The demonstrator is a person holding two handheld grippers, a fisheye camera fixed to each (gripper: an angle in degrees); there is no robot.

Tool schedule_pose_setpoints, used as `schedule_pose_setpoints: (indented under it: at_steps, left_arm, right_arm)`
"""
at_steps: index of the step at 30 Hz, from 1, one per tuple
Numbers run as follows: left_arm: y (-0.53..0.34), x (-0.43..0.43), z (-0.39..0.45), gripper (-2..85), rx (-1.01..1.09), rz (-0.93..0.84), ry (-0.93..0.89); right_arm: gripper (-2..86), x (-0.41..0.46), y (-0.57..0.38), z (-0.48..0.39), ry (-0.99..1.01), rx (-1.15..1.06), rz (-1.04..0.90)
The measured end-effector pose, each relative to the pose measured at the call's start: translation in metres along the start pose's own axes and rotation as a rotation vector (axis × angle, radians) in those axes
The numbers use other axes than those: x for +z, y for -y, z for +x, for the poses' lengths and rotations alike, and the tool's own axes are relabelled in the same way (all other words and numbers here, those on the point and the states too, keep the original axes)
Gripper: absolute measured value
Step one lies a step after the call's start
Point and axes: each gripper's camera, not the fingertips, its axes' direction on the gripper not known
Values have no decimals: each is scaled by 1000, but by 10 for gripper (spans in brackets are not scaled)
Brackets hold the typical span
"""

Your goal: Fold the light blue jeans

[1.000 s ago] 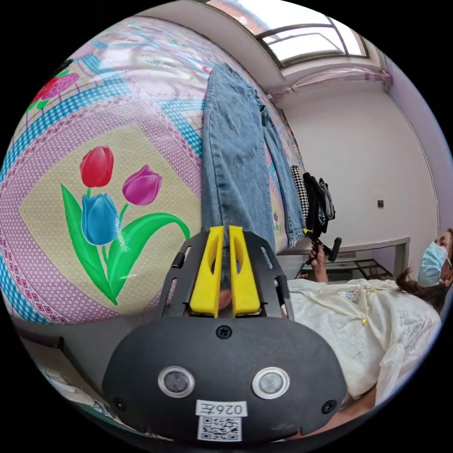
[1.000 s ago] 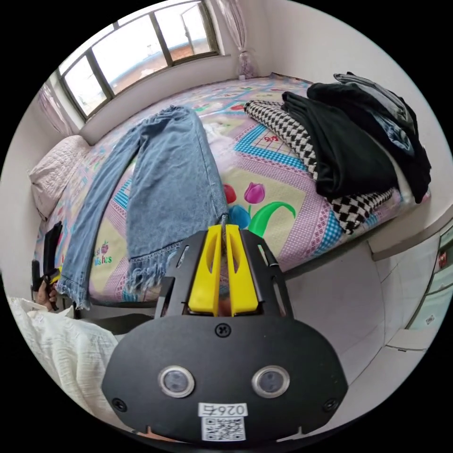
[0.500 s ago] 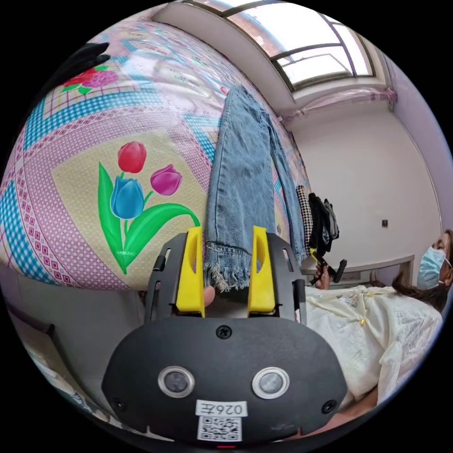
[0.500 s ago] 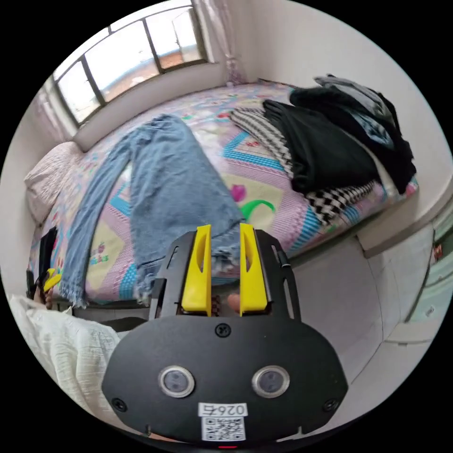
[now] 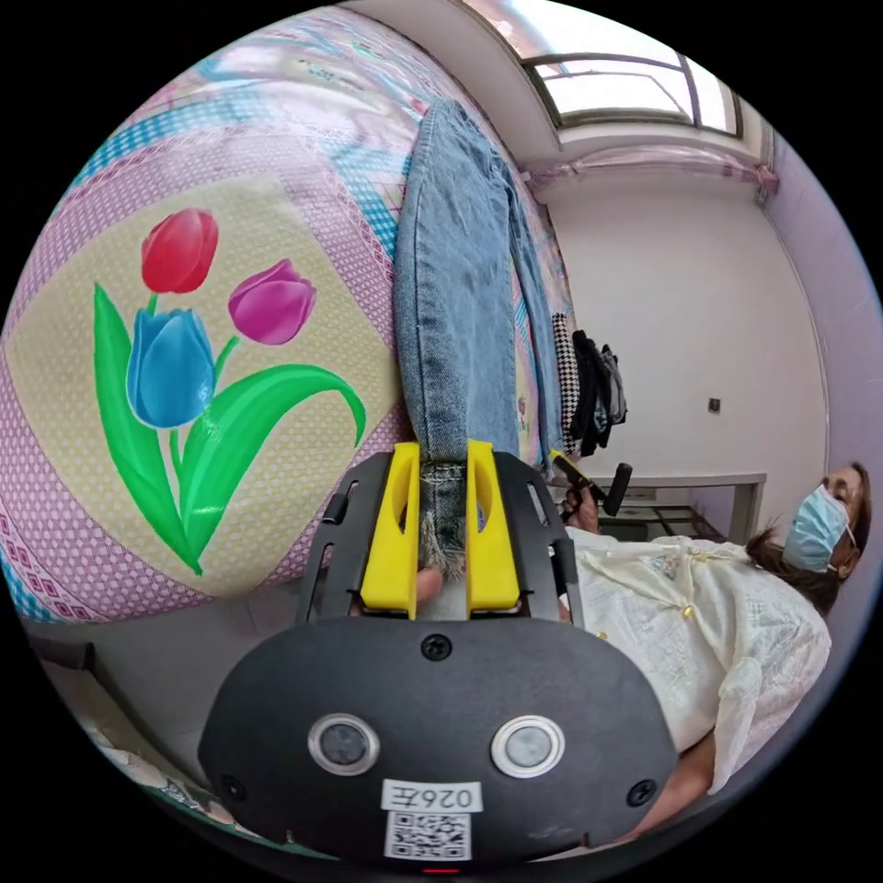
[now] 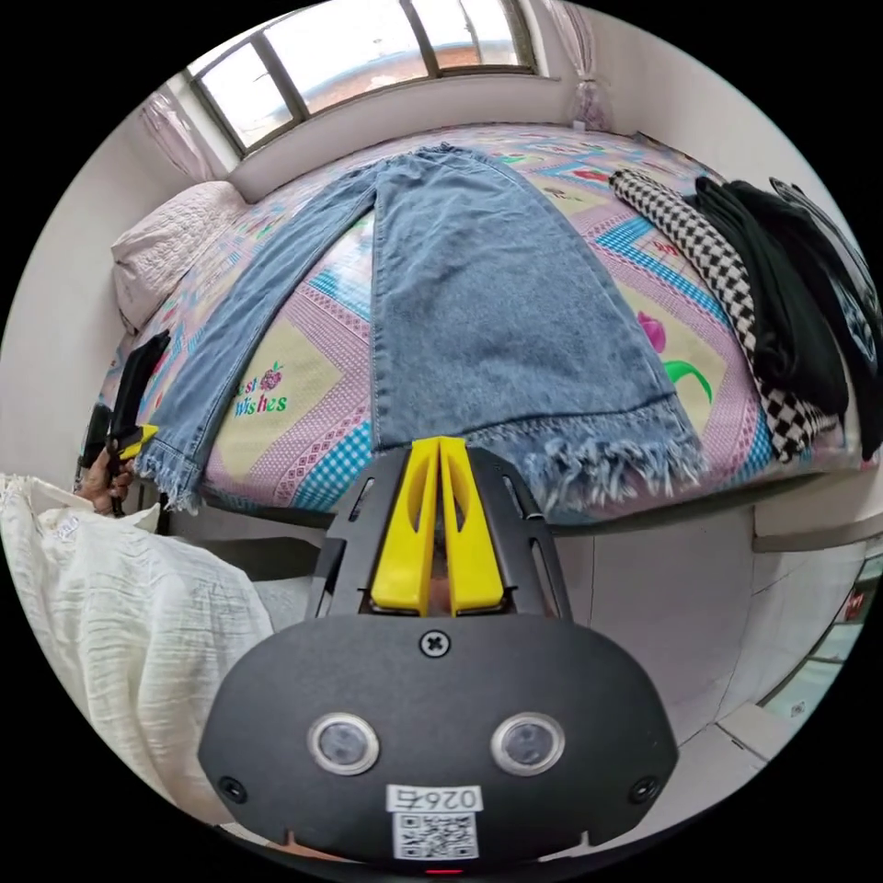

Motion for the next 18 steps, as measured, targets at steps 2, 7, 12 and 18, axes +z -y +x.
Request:
schedule_pose_setpoints:
  at_steps: [2, 7, 12, 18]
  left_arm:
    - [-1, -9, -15, 84, -22, 31, -67]
    - [1, -40, -35, 112, 10, 5, -137]
    - [8, -92, -50, 118, 22, 38, -144]
    - [35, -118, -68, 141, 20, 36, -69]
  right_arm:
    - [-9, -5, -11, 17, -6, 40, -13]
    - [-9, -17, -23, 39, -30, 131, -39]
    - [-8, -36, -11, 23, 7, 85, 36]
    - [19, -15, 42, -27, 269, -75, 40]
